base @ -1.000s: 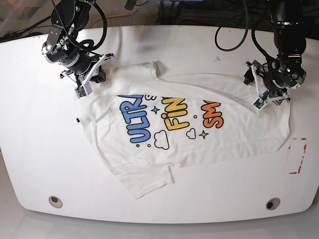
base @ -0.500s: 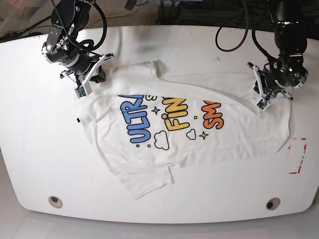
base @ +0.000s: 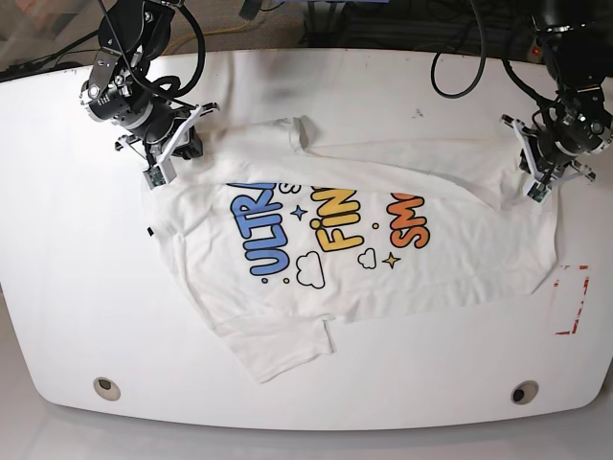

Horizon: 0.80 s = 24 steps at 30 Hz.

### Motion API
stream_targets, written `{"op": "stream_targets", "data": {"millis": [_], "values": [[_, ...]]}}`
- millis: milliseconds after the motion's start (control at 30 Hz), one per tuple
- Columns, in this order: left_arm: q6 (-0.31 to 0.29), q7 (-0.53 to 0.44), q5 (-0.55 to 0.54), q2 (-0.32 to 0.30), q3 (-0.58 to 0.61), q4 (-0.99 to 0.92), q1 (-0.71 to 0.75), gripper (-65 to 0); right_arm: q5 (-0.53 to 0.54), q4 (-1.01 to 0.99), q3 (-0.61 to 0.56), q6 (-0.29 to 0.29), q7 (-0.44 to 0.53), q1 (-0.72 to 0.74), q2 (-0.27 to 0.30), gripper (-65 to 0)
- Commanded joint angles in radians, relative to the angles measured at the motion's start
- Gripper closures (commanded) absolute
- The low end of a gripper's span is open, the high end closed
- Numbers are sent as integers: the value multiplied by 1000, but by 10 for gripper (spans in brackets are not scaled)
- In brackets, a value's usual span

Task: Fold the T-shirt properly
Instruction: 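Pull the held edge away from the right gripper with the left gripper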

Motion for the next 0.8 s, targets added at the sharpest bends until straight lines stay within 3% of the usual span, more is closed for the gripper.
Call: {"op": "stream_targets", "data": {"millis": [0,233,767], "values": [[2,-17,-7,-11,-31,70,26,0,11,16,3,1,17,8,7,0],[2,-17,-7,-10,-120,185,176,0,11,16,3,1,17,8,7,0],[2,-18,-6,-15,-353,172,345,0,11,16,3,1,17,5,14,0]]}}
